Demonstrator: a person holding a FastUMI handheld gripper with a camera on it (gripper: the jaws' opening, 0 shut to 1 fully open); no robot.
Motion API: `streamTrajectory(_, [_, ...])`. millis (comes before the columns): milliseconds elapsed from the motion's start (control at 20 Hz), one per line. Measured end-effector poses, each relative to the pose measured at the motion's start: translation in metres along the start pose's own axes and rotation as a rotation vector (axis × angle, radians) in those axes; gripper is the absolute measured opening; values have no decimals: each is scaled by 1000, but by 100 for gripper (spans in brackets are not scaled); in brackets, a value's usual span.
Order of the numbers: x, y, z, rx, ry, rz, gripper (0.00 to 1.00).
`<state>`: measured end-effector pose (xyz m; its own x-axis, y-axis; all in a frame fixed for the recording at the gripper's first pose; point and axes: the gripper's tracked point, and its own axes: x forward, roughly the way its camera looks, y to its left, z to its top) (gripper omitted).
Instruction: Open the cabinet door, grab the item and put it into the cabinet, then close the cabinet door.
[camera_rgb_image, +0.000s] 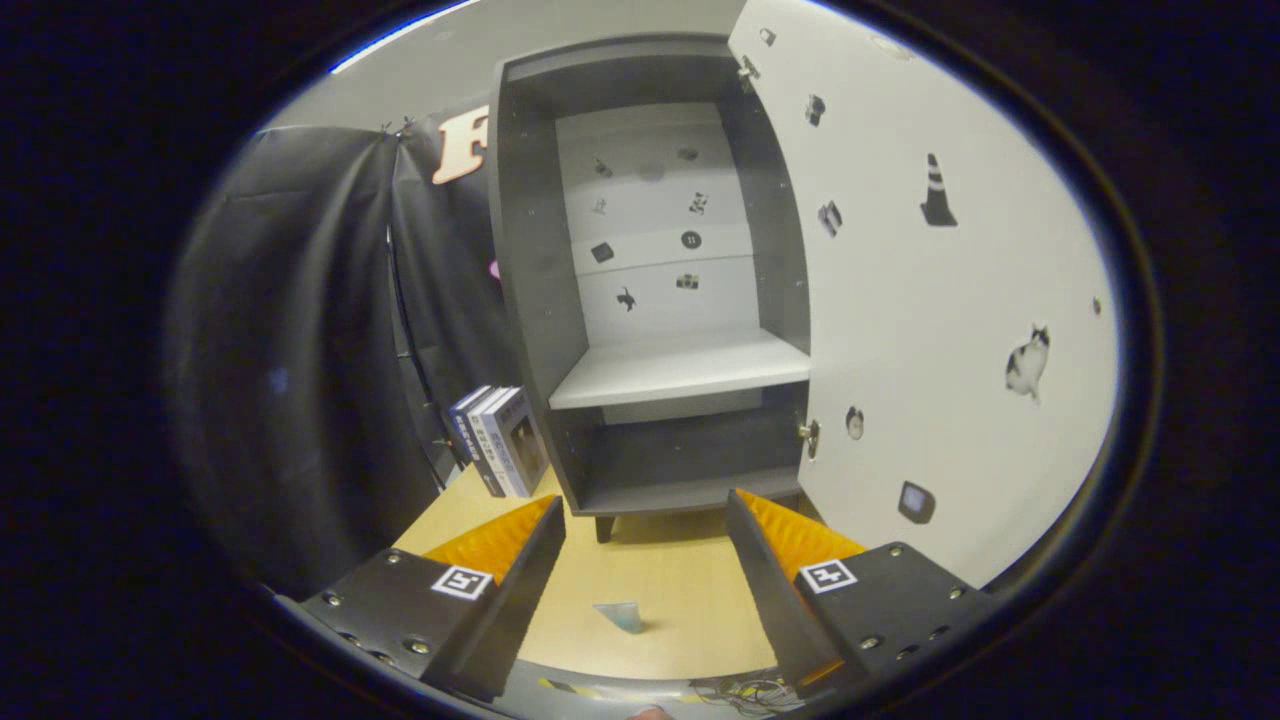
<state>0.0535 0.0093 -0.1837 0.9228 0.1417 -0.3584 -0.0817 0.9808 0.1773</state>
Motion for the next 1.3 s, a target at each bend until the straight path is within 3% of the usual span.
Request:
streamTrajectory(450, [72,30,-123,-29,231,40,96])
streamTrajectory(1000, [115,11,-247,-62,408,-65,95])
streamTrajectory(1200, [116,8,-249,-72,394,-80,52])
streamTrajectory(1300, [115,10,-238,-81,370,-66,52])
